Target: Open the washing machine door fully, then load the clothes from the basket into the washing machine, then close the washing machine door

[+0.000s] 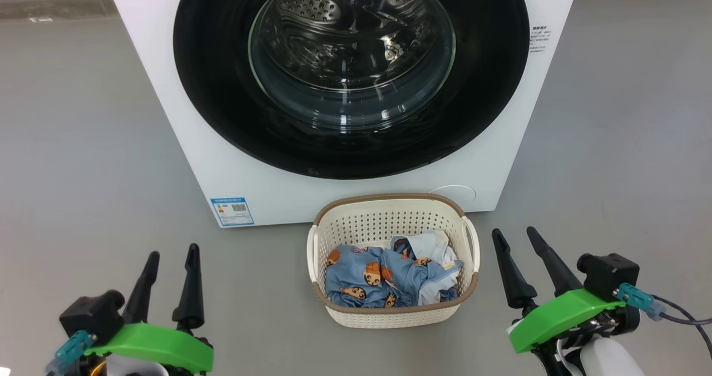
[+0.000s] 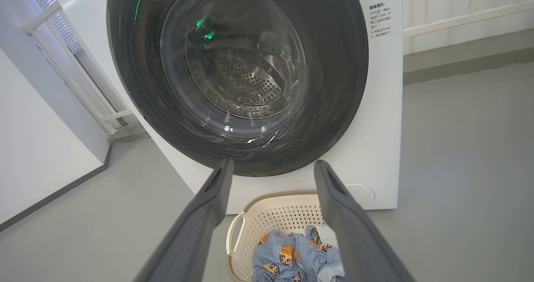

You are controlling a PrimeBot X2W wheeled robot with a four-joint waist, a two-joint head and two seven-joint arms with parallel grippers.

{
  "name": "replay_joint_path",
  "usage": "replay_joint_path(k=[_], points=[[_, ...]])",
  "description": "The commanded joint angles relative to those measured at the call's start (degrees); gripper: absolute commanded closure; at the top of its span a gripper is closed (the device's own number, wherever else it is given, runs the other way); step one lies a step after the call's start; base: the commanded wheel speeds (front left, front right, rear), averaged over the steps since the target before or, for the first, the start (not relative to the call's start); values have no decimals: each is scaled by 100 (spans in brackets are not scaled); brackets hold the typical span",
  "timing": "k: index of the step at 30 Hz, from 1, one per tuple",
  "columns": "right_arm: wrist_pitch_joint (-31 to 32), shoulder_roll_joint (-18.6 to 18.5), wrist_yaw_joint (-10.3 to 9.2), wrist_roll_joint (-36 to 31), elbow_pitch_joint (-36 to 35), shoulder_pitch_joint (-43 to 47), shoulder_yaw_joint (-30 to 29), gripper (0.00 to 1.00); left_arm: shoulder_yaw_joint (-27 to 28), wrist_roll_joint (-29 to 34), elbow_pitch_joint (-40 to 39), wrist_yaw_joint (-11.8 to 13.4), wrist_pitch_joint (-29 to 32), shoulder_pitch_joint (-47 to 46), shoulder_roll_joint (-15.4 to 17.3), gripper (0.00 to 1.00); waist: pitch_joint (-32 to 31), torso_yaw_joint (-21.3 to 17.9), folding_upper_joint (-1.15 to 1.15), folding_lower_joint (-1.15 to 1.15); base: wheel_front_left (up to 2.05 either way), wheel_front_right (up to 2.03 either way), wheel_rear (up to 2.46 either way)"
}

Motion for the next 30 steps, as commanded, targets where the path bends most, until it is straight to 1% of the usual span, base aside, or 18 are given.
replay_joint_path(k=[1, 8, 15, 30], points=[[-83, 33, 8, -171, -120, -264, 114, 0, 138, 156, -115, -11, -92, -303, 115, 0, 3, 0, 0, 0, 0, 0, 0], [-201, 52, 8, -679, -43, -352, 129, 0, 128, 471, -30, -14, -210, -370, 140, 0, 23, 8, 0, 0, 0, 0, 0], [-318, 60, 9, -1166, 42, -423, 143, 0, 217, 1097, 81, -17, -328, -405, 156, 0, 16, 10, 0, 0, 0, 0, 0], [-320, 68, 9, -1136, 133, -428, 82, 0, 265, 1075, 126, -17, -330, -417, 99, 0, -3, 9, 0, 0, 0, 0, 0]])
